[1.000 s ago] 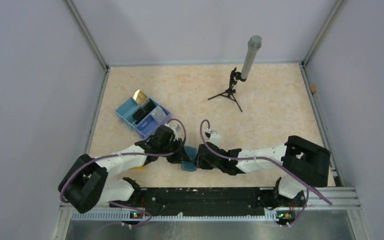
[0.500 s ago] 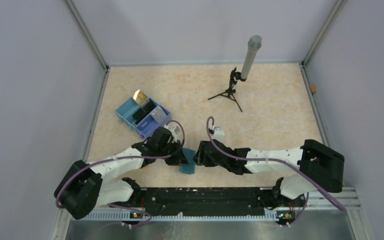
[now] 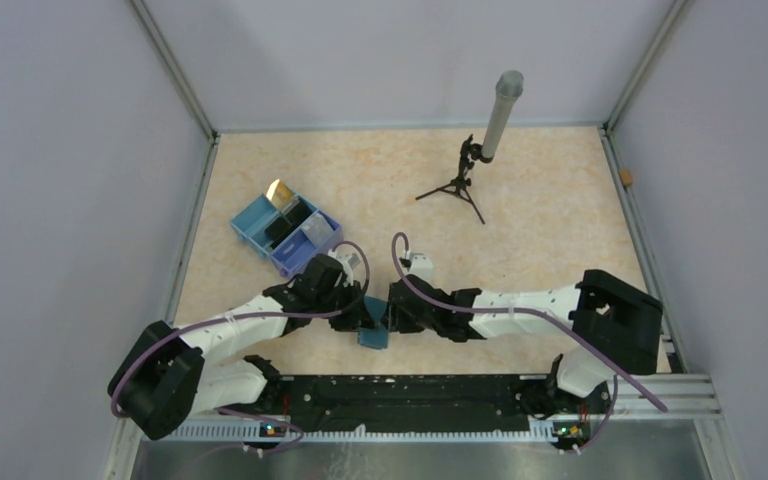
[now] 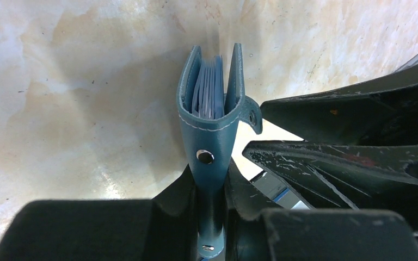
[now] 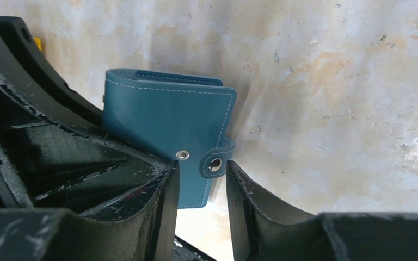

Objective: Put the credit cards into the card holder
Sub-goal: Close the card holder at the center of the board.

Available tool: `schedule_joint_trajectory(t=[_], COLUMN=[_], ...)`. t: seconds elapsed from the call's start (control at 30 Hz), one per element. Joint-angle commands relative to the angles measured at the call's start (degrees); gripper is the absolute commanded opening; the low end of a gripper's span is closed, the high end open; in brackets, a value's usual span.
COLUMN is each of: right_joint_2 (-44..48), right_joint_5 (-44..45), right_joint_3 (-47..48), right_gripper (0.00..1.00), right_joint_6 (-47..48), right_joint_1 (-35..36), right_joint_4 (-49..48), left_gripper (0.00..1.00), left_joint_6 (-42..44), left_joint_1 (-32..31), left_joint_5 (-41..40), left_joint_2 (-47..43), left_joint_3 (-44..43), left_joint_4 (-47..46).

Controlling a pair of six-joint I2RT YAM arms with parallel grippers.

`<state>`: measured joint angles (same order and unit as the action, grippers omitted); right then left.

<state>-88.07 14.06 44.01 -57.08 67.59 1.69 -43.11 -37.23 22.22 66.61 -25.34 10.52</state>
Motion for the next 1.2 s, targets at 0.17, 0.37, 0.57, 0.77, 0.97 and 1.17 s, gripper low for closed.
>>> schedule_joint_trajectory(t=[0.17, 0.37, 0.57, 0.77, 0.97, 1.17], right_joint_2=[-0.6, -1.1, 0.2, 3.0, 1.0, 0.7], right_joint_5=[2.9, 2.4, 2.4, -1.3, -3.3, -3.9], right_joint_3=[3.5, 3.4, 2.1, -5.5, -7.2, -9.3], right_gripper=[0.25, 0.14, 0.0, 0.0, 0.0, 0.0], right_joint_6=[-1.0, -1.4, -2.0, -3.3, -3.4, -4.0], right_joint_1=[-0.4, -0.4, -0.4, -0.4, -0.4, -0.4], right_joint_4=[4.9, 4.7, 3.2, -11.7, -17.6, -23.0], left_gripper=[0.0, 0.0, 0.0, 0.0, 0.0, 0.0], left_joint_6=[1.8, 1.8, 1.8, 2.1, 2.2, 2.9], left_joint_1=[-0.1, -0.1, -0.1, -0.2, -0.1, -0.1], left_joint_5=[-0.9, -0.9, -1.1, -1.7, -1.2, -0.5], left_joint_2=[-0.2, -0.3, -0.3, 0.9, 1.2, 2.6], left_joint_3=[-0.5, -0.7, -0.8, -1.0, -1.0, -1.2], left_joint_4=[1.6, 1.8, 2.1, 2.8, 2.0, 2.3])
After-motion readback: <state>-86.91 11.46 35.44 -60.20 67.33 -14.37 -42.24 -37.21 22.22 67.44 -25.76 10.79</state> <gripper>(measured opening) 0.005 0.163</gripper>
